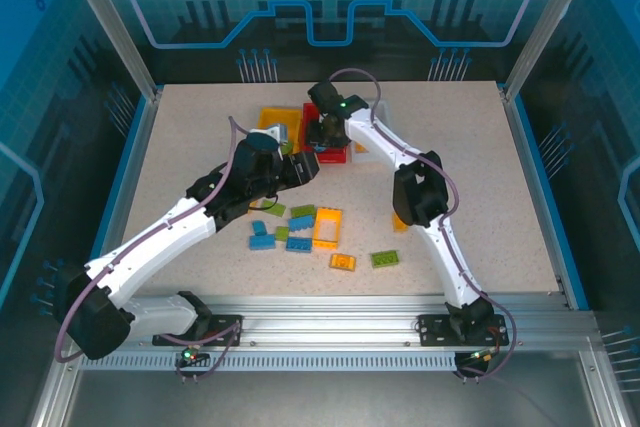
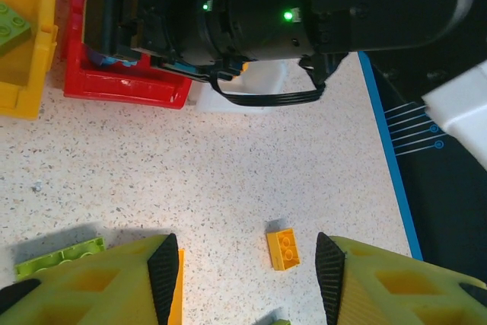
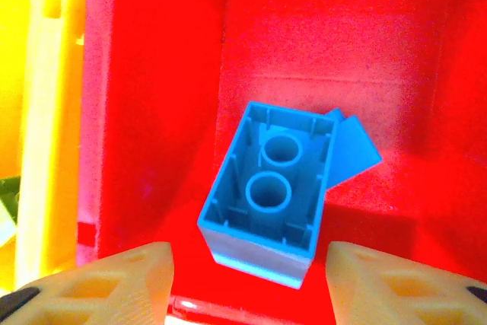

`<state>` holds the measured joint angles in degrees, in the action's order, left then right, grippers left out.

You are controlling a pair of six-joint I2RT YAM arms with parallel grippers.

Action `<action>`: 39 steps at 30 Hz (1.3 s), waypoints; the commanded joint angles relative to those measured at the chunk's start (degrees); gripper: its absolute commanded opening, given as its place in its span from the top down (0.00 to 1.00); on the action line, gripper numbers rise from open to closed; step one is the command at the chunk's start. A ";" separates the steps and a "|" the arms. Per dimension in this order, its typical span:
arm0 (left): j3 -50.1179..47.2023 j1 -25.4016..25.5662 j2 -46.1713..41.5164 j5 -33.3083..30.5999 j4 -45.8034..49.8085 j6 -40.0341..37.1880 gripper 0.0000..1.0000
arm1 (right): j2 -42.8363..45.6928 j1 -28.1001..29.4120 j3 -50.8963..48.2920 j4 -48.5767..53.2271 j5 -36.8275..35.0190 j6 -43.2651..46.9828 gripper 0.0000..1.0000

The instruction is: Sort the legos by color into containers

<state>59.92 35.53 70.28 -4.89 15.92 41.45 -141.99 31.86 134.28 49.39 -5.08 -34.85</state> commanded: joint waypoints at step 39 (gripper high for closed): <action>-8.27 0.36 -11.33 -8.63 25.16 2.71 0.46 | 53.80 17.99 -61.88 -24.47 -10.99 9.32 0.64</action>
<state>53.15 35.75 58.17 -15.11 36.73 43.64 -92.58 47.55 77.76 29.21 -14.81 -28.14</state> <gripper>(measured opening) 0.536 0.351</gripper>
